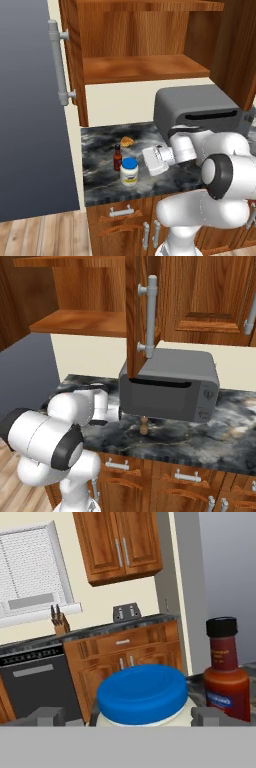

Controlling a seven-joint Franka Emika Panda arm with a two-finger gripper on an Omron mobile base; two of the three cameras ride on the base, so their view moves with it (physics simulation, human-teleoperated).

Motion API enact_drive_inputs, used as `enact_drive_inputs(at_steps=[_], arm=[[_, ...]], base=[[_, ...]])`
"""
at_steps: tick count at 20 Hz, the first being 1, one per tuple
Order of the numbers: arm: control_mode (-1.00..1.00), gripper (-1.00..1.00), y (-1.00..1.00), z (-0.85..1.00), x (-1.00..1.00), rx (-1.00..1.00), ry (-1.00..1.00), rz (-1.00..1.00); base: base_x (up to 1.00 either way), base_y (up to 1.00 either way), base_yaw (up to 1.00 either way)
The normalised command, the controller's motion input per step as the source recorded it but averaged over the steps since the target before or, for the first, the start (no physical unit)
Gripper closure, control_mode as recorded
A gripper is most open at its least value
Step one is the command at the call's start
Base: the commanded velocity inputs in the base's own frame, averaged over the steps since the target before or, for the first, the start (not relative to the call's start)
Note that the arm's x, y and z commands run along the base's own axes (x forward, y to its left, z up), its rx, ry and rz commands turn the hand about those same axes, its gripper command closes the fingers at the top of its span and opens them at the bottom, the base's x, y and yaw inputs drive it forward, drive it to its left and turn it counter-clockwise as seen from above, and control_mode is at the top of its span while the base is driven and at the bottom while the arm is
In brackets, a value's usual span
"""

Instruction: There are various items on the counter. Only move the condiments/shakers into the cabinet.

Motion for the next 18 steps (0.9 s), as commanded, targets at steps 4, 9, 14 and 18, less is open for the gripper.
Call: enact_drive_inputs(at_steps=[4,9,14,18], arm=[[-1.0,-1.0,0.0,-0.11,0.09,0.0,0.0,0.0],[-1.0,-1.0,0.04,-0.08,0.0,0.0,0.0,0.0],[-1.0,-1.0,0.18,-0.01,0.01,0.0,0.0,0.0],[-1.0,-1.0,0.23,0.0,0.02,0.0,0.0,0.0]], base=[[0.0,0.0,0.0],[0.0,0.0,0.0],[0.0,0.0,0.0],[0.0,0.0,0.0]])
